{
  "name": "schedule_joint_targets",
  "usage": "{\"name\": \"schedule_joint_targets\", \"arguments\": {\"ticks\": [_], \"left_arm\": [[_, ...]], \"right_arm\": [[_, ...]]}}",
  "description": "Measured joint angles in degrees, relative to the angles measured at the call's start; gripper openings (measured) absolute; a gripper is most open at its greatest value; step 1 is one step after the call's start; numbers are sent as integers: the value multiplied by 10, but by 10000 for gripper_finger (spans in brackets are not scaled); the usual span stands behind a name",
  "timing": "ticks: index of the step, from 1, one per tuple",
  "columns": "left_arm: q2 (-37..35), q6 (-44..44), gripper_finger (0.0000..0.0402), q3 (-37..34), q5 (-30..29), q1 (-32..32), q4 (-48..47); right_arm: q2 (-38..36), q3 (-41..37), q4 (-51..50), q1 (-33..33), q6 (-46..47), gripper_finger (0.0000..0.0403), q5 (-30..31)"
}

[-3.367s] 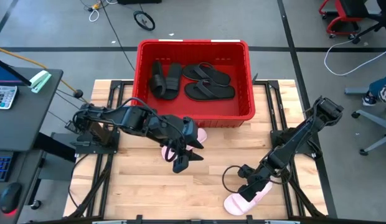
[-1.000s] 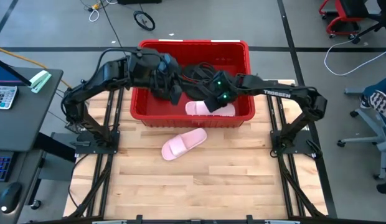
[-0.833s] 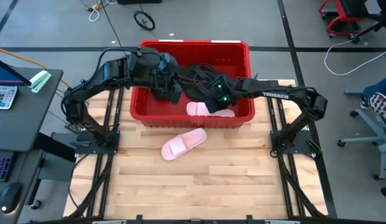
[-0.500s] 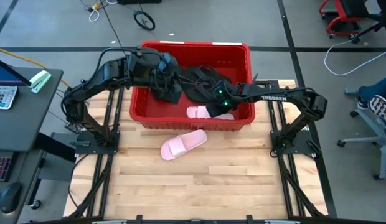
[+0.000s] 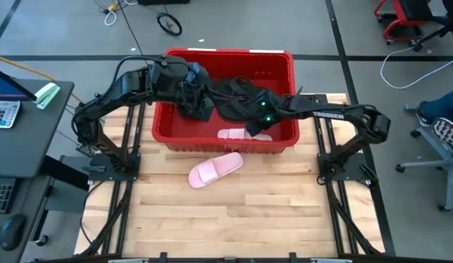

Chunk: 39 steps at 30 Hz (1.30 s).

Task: Pick and place slides into bin
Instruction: Put the pink slide into the red bin

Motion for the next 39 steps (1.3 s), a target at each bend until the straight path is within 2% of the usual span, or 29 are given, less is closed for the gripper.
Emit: {"name": "schedule_joint_targets", "arguments": {"ticks": [10, 16, 21, 26, 28, 31, 39], "left_arm": [[0, -14, 126, 0, 1, -2, -6], [1, -95, 131, 0, 55, -26, -73], [8, -201, 122, 0, 65, -96, -175], [33, -391, 117, -1, -17, -195, -273], [48, -445, 117, -1, -26, -226, -293], [69, -516, 116, -1, -67, -274, -280], [139, -695, 111, 0, -189, -403, -144]], "right_arm": [[-144, 79, 4, -3, -28, 130, -16], [-234, 88, -1, 36, -27, 130, -46], [-274, 88, -31, 106, -27, 130, -56], [-278, 88, -66, 166, -40, 130, 1], [-273, 88, -68, 184, -45, 130, 7], [-260, 88, -70, 210, -40, 130, 6], [-235, 88, -76, 288, -45, 130, 26]]}}
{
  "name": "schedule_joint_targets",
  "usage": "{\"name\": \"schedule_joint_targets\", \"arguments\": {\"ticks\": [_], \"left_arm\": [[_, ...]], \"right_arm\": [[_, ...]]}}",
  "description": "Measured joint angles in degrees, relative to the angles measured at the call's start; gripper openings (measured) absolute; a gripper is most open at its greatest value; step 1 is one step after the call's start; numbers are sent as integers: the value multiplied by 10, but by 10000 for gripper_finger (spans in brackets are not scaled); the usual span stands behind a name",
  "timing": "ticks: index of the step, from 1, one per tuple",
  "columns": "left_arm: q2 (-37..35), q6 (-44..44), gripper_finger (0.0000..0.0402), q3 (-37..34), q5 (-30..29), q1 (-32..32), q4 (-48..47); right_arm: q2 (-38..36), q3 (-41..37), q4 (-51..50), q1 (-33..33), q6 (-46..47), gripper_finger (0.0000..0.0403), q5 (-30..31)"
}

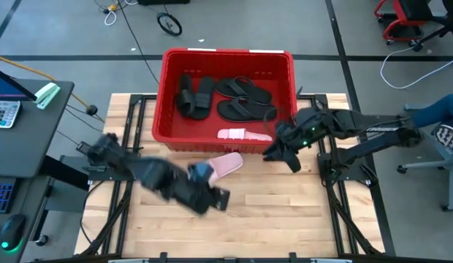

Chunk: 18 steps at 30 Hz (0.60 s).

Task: Pick and place slides into bin
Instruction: Put the pink slide into the red bin

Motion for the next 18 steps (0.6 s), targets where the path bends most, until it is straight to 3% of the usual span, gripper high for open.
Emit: {"name": "schedule_joint_targets", "arguments": {"ticks": [5, 11, 14, 18], "left_arm": [[64, -152, 100, 0, -99, -83, 50], [118, -335, 97, 0, -137, -134, -64], [115, -348, 98, 0, -147, -137, -109], [81, -335, 98, 0, -253, -130, -162]], "right_arm": [[14, 0, 3, 30, 29, 130, 21], [18, 0, -2, 60, 43, 130, 20], [18, 0, -1, 73, 43, 131, 20], [18, 0, 0, 78, 43, 130, 19]]}}
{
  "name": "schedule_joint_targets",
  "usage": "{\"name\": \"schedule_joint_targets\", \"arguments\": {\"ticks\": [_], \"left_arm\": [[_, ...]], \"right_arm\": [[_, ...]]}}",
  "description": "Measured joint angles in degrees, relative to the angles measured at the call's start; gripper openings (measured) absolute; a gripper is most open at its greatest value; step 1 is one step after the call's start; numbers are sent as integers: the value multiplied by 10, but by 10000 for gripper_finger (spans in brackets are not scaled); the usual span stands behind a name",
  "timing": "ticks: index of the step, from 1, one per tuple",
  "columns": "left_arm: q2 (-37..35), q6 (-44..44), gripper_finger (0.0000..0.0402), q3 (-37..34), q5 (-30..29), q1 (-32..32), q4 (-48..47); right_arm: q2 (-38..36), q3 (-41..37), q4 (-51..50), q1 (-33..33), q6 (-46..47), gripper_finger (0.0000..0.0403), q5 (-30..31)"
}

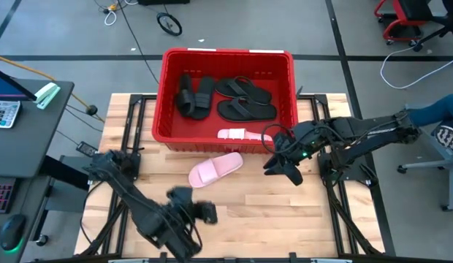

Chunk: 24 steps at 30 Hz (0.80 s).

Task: Pick and place slides into bin
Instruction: Put the pink slide into the red bin

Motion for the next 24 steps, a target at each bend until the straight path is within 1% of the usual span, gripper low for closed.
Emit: {"name": "schedule_joint_targets", "arguments": {"ticks": [1, 3, 6, 7, 10, 12, 15, 19, 21, 24], "left_arm": [[-9, 1, 98, 1, -11, 4, -19], [-20, 1, 98, 1, -13, 7, -62], [-37, 3, 98, 0, -17, 0, -73], [-46, 2, 98, 0, -41, -8, -73], [-69, 2, 93, 1, -151, -33, -74], [-76, 16, 88, 0, -184, -45, -74], [-96, 61, 83, 0, -190, -41, -74], [-129, 133, 86, 0, -191, -2, -74], [-141, 170, 88, 0, -169, 24, -74], [-158, 236, 89, 0, -109, 58, -75]], "right_arm": [[0, 0, 0, 0, 0, 130, 0], [-1, 0, 0, 0, 0, 130, 0], [-3, 0, 0, 0, 0, 130, 0], [-3, 0, 0, 0, 0, 130, 0], [-5, 0, -2, 0, 1, 129, 0], [-6, 0, -2, 0, 0, 129, 0], [-6, 0, -5, 0, -26, 129, 0], [-5, 0, -5, -2, -43, 129, 0], [-6, 0, -5, -3, -44, 129, 0], [-6, 0, -5, -3, -44, 129, 0]]}}
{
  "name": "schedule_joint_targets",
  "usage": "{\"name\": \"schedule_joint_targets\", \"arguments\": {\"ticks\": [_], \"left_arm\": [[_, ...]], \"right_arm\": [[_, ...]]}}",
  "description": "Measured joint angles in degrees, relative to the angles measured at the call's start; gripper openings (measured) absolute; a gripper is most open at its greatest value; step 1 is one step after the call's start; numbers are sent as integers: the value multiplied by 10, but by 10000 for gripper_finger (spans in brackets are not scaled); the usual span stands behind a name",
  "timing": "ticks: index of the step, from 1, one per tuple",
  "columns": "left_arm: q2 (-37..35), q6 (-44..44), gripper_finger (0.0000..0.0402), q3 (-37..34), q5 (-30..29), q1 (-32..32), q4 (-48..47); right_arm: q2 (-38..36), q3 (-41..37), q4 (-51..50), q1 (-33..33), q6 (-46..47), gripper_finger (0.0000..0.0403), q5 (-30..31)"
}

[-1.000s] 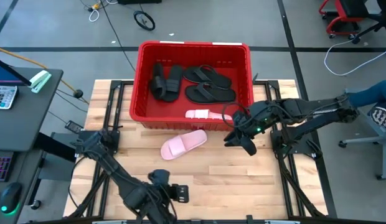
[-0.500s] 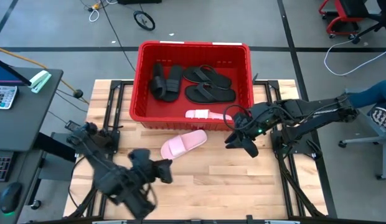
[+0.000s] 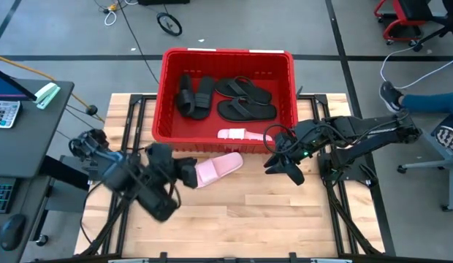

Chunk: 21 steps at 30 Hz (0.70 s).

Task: Pick and place slides into bin
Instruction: Put the pink slide into the red bin

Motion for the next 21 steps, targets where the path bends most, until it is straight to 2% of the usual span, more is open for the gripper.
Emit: {"name": "schedule_joint_targets", "arguments": {"ticks": [3, 5, 9, 11, 16, 21], "left_arm": [[-23, 30, 89, -26, 38, 17, 1], [-56, 17, 89, -67, 51, 22, 1], [-156, -76, 89, -208, 74, 6, 4], [-205, -135, 89, -298, 76, -7, 36], [-297, -158, 89, -532, 61, -20, 277], [-305, -120, 90, -718, 58, -1, 609]], "right_arm": [[0, 0, 0, 0, 1, 129, 0], [0, 0, 1, 0, 1, 129, 0], [0, 0, 1, 0, 19, 129, 1], [0, 0, 1, 0, 27, 129, 7], [0, 0, 2, 0, 36, 129, 28], [0, 0, 2, 0, 36, 129, 48]]}}
